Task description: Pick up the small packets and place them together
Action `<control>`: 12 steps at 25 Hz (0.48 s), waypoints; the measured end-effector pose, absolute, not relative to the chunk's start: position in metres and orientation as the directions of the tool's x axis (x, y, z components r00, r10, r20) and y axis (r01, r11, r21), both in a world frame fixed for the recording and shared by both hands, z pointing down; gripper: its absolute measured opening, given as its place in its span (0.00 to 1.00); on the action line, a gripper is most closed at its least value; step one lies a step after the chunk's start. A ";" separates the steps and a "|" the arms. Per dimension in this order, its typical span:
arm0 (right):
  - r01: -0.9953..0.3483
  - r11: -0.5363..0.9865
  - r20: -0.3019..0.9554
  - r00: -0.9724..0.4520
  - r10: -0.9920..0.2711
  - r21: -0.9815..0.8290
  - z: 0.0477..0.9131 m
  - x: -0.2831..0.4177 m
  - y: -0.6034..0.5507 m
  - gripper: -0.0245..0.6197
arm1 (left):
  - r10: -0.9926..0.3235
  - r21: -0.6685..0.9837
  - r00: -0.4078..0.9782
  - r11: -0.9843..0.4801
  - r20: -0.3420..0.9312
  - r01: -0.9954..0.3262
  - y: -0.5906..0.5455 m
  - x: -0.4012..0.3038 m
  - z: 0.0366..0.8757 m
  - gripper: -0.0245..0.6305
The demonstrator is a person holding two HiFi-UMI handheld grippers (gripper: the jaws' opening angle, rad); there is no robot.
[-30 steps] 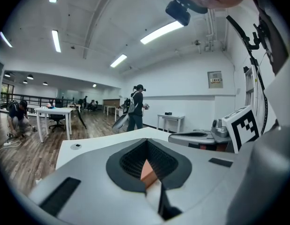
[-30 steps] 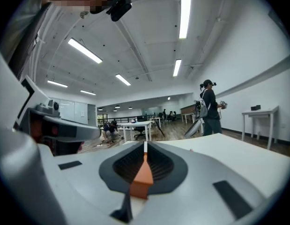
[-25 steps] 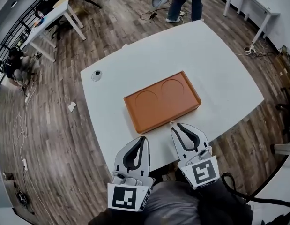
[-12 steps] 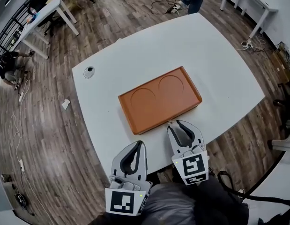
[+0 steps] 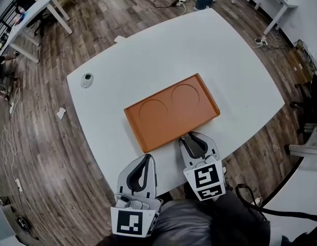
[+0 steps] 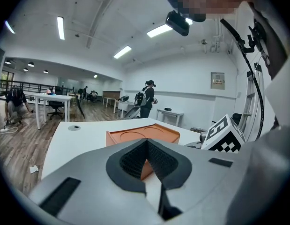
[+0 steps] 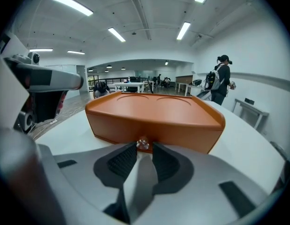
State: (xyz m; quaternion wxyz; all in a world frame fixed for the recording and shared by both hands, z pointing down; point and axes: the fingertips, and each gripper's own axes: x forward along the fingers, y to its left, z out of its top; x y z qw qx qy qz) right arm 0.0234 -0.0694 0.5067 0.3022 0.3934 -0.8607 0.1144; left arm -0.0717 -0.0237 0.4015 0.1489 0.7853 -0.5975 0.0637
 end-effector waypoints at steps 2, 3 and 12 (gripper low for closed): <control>-0.741 0.670 0.616 -0.512 -0.599 0.036 0.507 0.023 -0.069 0.20 | -0.917 0.166 0.283 -0.244 0.281 -0.956 -0.026 -0.072 0.403 0.04; -0.737 0.675 0.617 -0.517 -0.593 0.031 0.507 0.022 -0.069 0.20 | -0.916 0.170 0.284 -0.244 0.281 -0.955 -0.026 -0.072 0.404 0.04; -0.715 0.699 0.608 -0.542 -0.579 0.028 0.507 0.023 -0.061 0.14 | -0.918 0.159 0.285 -0.249 0.276 -0.955 -0.024 -0.070 0.399 0.04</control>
